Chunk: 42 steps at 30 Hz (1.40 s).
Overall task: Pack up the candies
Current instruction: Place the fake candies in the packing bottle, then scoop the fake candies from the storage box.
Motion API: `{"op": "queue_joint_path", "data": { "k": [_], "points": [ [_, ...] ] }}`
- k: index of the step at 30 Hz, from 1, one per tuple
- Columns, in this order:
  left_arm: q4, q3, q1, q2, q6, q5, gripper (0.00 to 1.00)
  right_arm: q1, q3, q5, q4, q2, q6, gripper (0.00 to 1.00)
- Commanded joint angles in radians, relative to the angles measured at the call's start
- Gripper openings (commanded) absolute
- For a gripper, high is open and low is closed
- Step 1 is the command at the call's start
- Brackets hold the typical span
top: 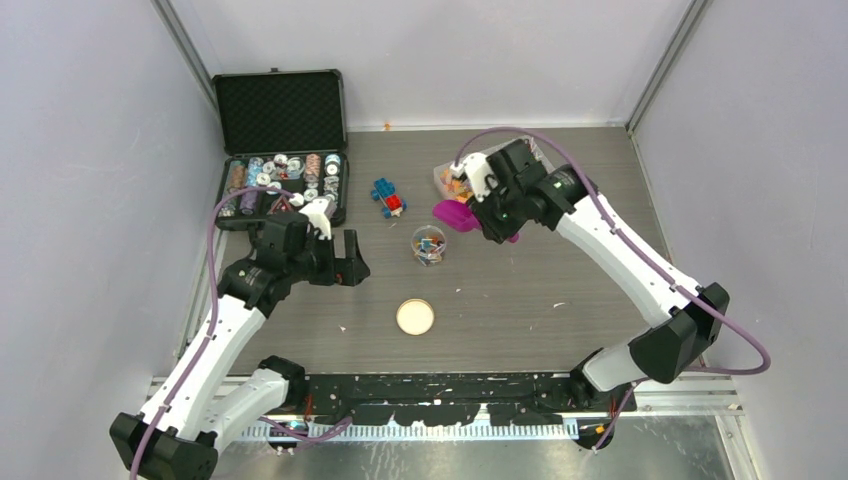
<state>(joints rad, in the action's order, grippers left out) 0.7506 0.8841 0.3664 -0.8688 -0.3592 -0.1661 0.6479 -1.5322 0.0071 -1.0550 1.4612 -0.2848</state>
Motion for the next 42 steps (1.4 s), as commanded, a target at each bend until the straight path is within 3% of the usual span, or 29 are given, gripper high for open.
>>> {"op": "queue_joint_path", "data": {
  "k": [1,11,24,42],
  "points": [
    [-0.075,0.003,0.005,-0.012,-0.033,-0.099,0.95,-0.125,-0.022,-0.124,0.078,-0.018,0.147,0.01],
    [-0.084,-0.002,0.005,-0.028,-0.01,-0.041,0.94,-0.256,-0.225,0.037,-0.138,0.136,0.201,0.01],
    [-0.067,-0.013,0.006,-0.002,-0.005,-0.026,0.95,-0.292,-0.554,0.133,-0.419,0.457,0.188,0.0],
    [-0.059,-0.01,0.016,0.022,-0.009,0.003,0.96,-0.292,-0.807,0.125,-0.521,0.69,0.17,0.01]
  ]
}}
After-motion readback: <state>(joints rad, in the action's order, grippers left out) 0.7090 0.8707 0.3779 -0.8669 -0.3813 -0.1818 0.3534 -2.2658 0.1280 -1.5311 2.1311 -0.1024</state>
